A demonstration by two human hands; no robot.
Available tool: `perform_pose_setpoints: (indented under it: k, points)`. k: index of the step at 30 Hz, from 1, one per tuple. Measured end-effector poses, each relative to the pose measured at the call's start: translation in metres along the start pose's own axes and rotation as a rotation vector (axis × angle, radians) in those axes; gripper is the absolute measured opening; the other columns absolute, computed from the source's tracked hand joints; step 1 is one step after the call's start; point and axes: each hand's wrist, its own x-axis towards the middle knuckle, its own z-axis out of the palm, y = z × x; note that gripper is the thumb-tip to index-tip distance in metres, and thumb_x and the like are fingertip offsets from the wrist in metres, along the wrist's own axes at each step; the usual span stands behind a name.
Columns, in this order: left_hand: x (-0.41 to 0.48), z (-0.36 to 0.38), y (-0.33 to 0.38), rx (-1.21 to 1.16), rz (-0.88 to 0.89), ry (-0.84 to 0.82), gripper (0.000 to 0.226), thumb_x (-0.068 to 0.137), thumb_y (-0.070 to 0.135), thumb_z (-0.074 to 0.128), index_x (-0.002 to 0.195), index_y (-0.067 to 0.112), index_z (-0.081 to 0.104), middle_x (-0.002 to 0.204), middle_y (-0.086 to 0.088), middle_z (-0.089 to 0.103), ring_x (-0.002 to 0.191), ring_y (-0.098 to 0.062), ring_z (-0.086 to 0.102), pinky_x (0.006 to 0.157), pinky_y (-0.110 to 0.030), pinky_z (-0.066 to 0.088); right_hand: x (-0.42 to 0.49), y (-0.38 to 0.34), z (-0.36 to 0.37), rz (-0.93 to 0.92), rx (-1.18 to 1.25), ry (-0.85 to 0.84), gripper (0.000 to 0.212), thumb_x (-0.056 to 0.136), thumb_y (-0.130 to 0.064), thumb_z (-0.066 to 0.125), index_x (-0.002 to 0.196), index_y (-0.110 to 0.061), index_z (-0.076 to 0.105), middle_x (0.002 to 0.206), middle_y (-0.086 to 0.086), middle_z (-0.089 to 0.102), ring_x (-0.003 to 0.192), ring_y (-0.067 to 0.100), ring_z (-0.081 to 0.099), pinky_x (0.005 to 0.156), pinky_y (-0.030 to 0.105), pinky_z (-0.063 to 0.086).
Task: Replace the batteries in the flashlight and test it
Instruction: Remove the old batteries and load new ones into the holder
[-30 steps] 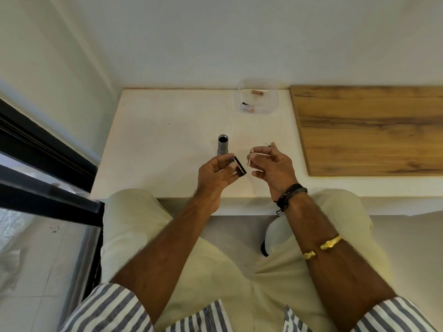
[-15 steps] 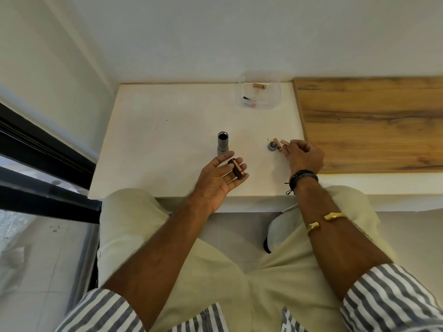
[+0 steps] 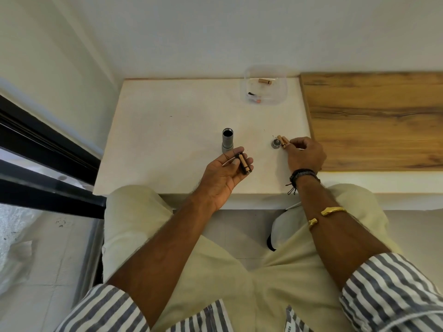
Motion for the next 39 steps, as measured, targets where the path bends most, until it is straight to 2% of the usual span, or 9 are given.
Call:
perform_pose_setpoints:
  k: [6,10,12,15,18,21,24,28,39]
  points:
    - [-0.001,-0.002,0.002,-0.008,0.005,-0.002,0.031,0.099,-0.008,0.044,0.126,-0.002,0.058,0.113,-0.020,0.063,0.108,-0.033,0.064,0.099,-0.047,0.052,-0.001,0.000,-0.001,-0.021,-0.049,-0.025,0.013,0.084,-0.020,0.076,0.096,-0.015,0.080,0.094,0.002,0.078,0.080,0.010,0.064,0.060,0.010,0.039]
    - [-0.003,-0.004,0.004,-0.019,0.012,0.008,0.028,0.099,-0.005,0.047,0.124,-0.001,0.059,0.112,-0.020,0.065,0.104,-0.032,0.066,0.093,-0.044,0.057,-0.013,-0.013,-0.010,-0.083,0.006,-0.036,0.012,0.084,-0.020,0.077,0.096,-0.017,0.079,0.089,-0.006,0.074,0.079,0.010,0.065,0.072,0.024,0.056]
    - [-0.002,-0.005,0.005,-0.015,0.015,0.023,0.027,0.098,-0.004,0.050,0.123,-0.002,0.060,0.112,-0.021,0.066,0.101,-0.032,0.068,0.089,-0.042,0.059,-0.023,-0.025,-0.016,-0.162,0.074,-0.156,0.009,0.084,-0.016,0.075,0.092,-0.019,0.078,0.083,-0.008,0.073,0.077,0.011,0.069,0.069,0.024,0.058]
    - [0.000,-0.008,0.005,0.044,0.022,0.075,0.025,0.096,-0.001,0.056,0.121,-0.001,0.063,0.114,-0.022,0.068,0.098,-0.032,0.071,0.084,-0.039,0.060,-0.045,-0.040,-0.025,-0.343,0.110,-0.482,0.013,0.088,-0.015,0.075,0.100,-0.018,0.078,0.084,-0.005,0.076,0.069,0.011,0.072,0.058,0.027,0.060]
    - [0.002,-0.011,0.003,0.129,0.034,0.114,0.023,0.095,0.003,0.061,0.117,0.004,0.067,0.114,-0.020,0.071,0.099,-0.032,0.072,0.083,-0.038,0.060,-0.066,-0.047,-0.030,-0.534,0.013,-0.654,0.016,0.087,-0.018,0.078,0.103,-0.018,0.078,0.094,-0.008,0.076,0.073,0.010,0.074,0.066,0.025,0.062]
    - [0.002,-0.013,0.001,0.167,0.028,0.122,0.020,0.094,0.006,0.063,0.112,0.007,0.071,0.109,-0.016,0.074,0.097,-0.030,0.073,0.079,-0.035,0.060,-0.078,-0.050,-0.031,-0.613,-0.051,-0.680,0.019,0.085,-0.016,0.079,0.103,-0.020,0.079,0.095,-0.012,0.073,0.079,0.005,0.071,0.076,0.021,0.060]
    - [0.003,-0.015,0.001,0.185,0.026,0.127,0.017,0.093,0.006,0.064,0.108,0.009,0.072,0.105,-0.013,0.076,0.095,-0.029,0.074,0.075,-0.033,0.061,-0.081,-0.052,-0.033,-0.644,-0.078,-0.687,0.021,0.085,-0.013,0.079,0.104,-0.018,0.080,0.096,-0.007,0.073,0.080,0.004,0.069,0.080,0.025,0.060]
    - [0.003,-0.015,0.001,0.208,0.028,0.140,0.016,0.092,0.006,0.065,0.106,0.010,0.073,0.103,-0.012,0.076,0.094,-0.029,0.074,0.075,-0.034,0.061,-0.082,-0.054,-0.036,-0.692,-0.116,-0.683,0.022,0.085,-0.007,0.076,0.106,-0.015,0.080,0.099,0.003,0.076,0.086,0.014,0.070,0.085,0.032,0.061]
    - [0.005,-0.014,-0.001,0.317,0.033,0.169,0.018,0.091,0.007,0.067,0.109,0.007,0.072,0.109,-0.016,0.074,0.093,-0.031,0.074,0.071,-0.034,0.061,-0.082,-0.062,-0.040,-0.840,-0.255,-0.730,0.019,0.086,-0.010,0.075,0.104,-0.012,0.080,0.097,0.007,0.075,0.079,0.018,0.069,0.083,0.035,0.059]
